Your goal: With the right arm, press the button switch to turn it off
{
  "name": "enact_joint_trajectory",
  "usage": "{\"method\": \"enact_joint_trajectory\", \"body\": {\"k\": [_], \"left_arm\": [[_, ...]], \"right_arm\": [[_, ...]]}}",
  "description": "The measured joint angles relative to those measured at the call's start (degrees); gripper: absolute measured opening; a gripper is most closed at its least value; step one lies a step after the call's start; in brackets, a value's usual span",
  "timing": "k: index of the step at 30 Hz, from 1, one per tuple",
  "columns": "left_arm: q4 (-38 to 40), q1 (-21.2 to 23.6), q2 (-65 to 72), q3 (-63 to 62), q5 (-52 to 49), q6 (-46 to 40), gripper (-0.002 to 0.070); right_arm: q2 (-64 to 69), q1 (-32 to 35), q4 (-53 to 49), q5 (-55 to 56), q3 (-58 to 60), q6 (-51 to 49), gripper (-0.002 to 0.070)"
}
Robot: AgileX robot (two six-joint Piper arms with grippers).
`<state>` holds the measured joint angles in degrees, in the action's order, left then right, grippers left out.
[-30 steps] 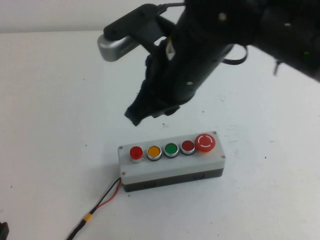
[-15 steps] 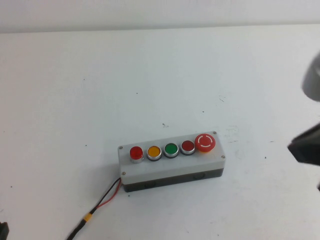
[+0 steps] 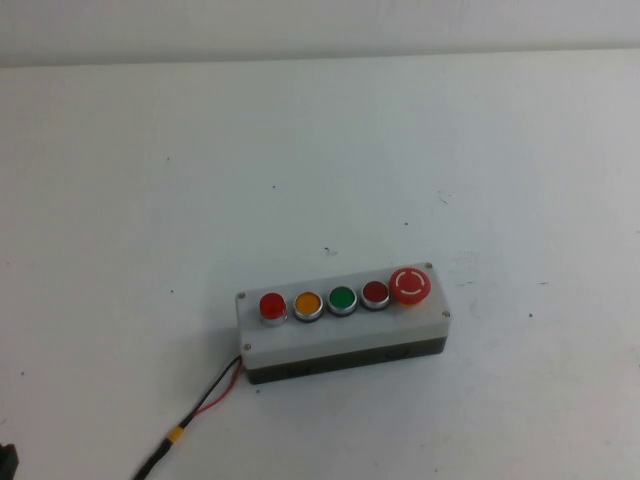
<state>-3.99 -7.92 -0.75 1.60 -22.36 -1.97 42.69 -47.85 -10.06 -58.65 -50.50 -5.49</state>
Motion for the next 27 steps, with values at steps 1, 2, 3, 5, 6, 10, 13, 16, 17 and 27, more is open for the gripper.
{"method": "enact_joint_trajectory", "body": {"k": [1, 2, 3, 5, 6, 10, 13, 16, 17, 27], "left_arm": [[0.0, 0.0, 0.0, 0.0, 0.0, 0.0, -0.0002], [0.0, 0.0, 0.0, 0.0, 0.0, 0.0, -0.0002], [0.0, 0.0, 0.0, 0.0, 0.0, 0.0, -0.0002], [0.0, 0.0, 0.0, 0.0, 0.0, 0.0, -0.0002], [0.0, 0.0, 0.0, 0.0, 0.0, 0.0, -0.0002], [0.0, 0.0, 0.0, 0.0, 0.0, 0.0, -0.0002], [0.0, 0.0, 0.0, 0.0, 0.0, 0.0, -0.0002], [0.0, 0.0, 0.0, 0.0, 0.0, 0.0, -0.0002], [0.0, 0.0, 0.0, 0.0, 0.0, 0.0, -0.0002], [0.0, 0.0, 0.0, 0.0, 0.0, 0.0, -0.0002]], "right_arm": [[-0.9, 1.2, -0.9, 5.5, 3.6, 0.0, -0.0016], [-1.9, 2.9, -1.6, 10.2, 6.7, 0.0, -0.0016], [-3.1, 5.3, -2.2, 16.4, 10.8, 0.0, -0.0016], [-5.4, 10.4, -2.8, 27.4, 18.4, 0.0, -0.0016], [-6.8, 13.6, -3.0, 33.3, 22.6, 0.0, -0.0016], [-12.6, 25.6, -3.5, 50.5, 37.2, 0.0, -0.0016], [-18.0, 33.1, -3.0, 58.0, 45.7, -2.0, -0.0016], [-23.7, 38.0, 0.8, 62.0, 50.9, -7.3, -0.0016], [-25.4, 38.9, 1.5, 62.2, 51.5, -8.4, -0.0016], [-42.9, 40.6, 3.4, 49.1, 51.9, -10.2, -0.0016]]}}
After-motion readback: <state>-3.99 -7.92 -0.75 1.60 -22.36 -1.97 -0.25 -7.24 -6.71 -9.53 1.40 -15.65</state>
